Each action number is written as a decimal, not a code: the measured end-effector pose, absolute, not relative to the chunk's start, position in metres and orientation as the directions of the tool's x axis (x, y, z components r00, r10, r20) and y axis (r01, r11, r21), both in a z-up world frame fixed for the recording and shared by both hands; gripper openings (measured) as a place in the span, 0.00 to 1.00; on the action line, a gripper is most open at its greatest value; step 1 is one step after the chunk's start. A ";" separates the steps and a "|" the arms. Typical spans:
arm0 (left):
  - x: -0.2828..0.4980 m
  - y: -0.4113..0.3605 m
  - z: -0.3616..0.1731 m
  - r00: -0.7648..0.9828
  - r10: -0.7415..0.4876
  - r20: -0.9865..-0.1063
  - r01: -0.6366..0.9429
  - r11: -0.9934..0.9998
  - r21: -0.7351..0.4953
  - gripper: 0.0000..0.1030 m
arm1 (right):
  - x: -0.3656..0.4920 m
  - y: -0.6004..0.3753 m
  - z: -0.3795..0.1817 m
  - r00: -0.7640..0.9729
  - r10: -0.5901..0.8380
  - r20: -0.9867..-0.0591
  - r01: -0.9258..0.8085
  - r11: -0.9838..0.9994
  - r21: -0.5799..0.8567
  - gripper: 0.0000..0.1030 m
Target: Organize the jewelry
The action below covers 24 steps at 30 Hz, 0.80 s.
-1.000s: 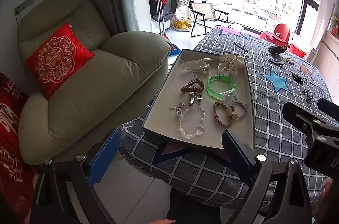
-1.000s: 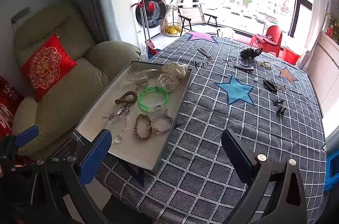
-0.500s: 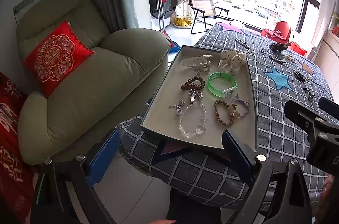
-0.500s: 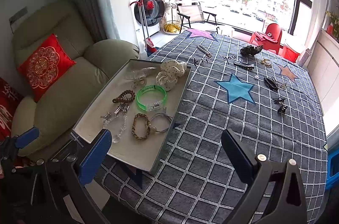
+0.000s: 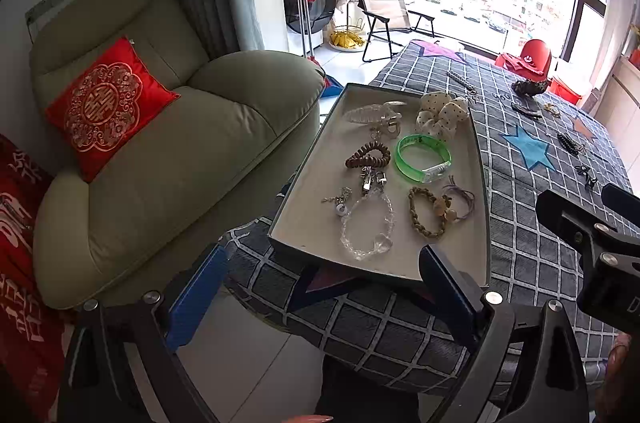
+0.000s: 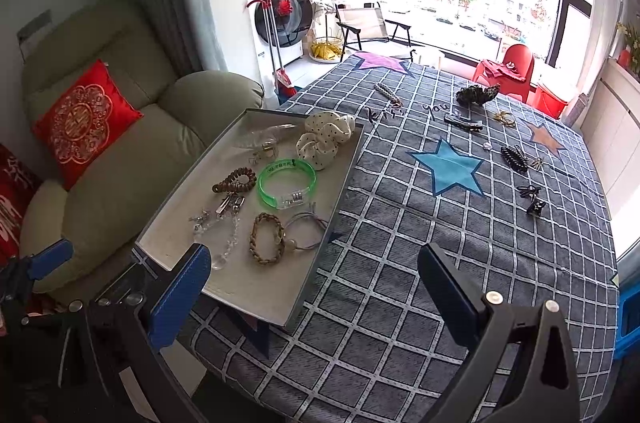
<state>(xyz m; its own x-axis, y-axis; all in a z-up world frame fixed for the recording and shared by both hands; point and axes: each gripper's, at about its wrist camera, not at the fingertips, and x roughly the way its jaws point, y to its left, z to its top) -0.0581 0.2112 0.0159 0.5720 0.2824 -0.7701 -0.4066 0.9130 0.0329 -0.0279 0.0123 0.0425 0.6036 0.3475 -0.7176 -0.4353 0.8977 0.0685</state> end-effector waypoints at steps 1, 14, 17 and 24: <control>-0.058 0.211 0.016 0.572 0.282 -0.770 -0.406 0.913 0.033 0.95 | -0.027 0.013 0.041 0.603 0.347 -0.718 -0.435 0.898 0.069 1.00; -0.059 0.210 0.016 0.574 0.284 -0.769 -0.406 0.913 0.034 0.95 | -0.026 0.013 0.041 0.602 0.348 -0.719 -0.436 0.897 0.069 1.00; -0.059 0.211 0.017 0.576 0.283 -0.767 -0.407 0.913 0.031 0.95 | -0.026 0.013 0.041 0.602 0.347 -0.719 -0.436 0.897 0.069 1.00; -0.059 0.212 0.017 0.577 0.278 -0.768 -0.406 0.914 0.027 0.95 | -0.026 0.012 0.041 0.601 0.346 -0.720 -0.436 0.897 0.068 1.00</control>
